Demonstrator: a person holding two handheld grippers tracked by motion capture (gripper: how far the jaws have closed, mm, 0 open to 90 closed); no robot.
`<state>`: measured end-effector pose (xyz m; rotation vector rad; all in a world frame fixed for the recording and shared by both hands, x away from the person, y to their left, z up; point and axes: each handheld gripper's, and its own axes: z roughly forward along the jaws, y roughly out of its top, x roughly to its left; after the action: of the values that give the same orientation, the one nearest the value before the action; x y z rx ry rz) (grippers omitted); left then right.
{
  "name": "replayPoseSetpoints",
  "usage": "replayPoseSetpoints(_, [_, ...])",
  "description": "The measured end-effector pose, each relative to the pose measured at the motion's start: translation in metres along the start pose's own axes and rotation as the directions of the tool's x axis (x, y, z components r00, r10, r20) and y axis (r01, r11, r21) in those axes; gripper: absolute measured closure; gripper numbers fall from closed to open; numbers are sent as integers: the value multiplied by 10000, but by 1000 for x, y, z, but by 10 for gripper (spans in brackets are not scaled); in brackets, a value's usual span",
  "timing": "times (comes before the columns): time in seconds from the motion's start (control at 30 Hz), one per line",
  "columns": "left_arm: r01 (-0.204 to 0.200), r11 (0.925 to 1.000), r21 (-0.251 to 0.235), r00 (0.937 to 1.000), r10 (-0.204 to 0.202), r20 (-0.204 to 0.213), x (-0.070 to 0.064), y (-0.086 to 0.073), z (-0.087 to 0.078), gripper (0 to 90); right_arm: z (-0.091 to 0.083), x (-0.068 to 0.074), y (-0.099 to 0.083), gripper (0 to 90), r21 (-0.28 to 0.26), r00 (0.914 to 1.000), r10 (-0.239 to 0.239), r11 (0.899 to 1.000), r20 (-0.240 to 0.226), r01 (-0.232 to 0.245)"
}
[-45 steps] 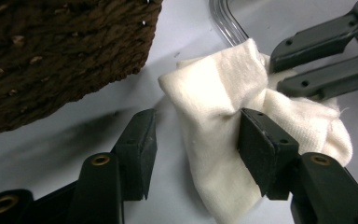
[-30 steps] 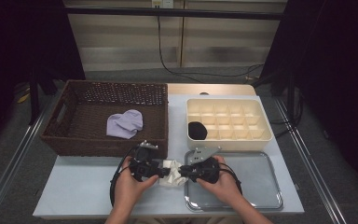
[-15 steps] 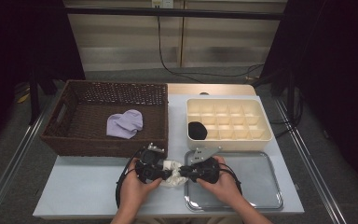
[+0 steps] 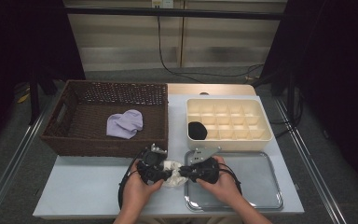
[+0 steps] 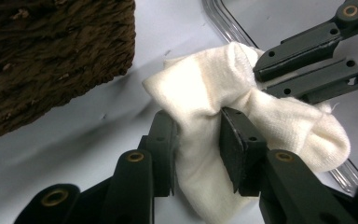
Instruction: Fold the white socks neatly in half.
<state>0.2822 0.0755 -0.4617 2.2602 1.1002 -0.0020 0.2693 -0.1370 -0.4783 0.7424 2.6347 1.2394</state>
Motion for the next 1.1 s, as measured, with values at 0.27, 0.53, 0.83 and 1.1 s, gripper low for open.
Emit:
replayPoseSetpoints(0.27, [524, 9986, -95, 9972, -518, 530, 4, 0, -11, 680, 0, 1, 0, 810, 2, 10000, -5, 10000, 16, 5])
replayPoseSetpoints(0.53, [669, 9976, -199, 9958, -655, 641, 4, 2, -20, 667, 0, 0, 0, 811, -5, 10000, 32, 10000, 12, -32])
replayPoseSetpoints(0.83, [744, 9972, -91, 9950, -736, 679, 6, 3, -23, 747, 0, 0, 0, 815, 6, 10000, 7, 10000, -9, -7])
replayPoseSetpoints(1.1, [776, 9970, 19, 9958, -776, 476, 7, 3, -19, 835, -2, 0, 1, 809, -26, 10000, 26, 10000, 37, -25])
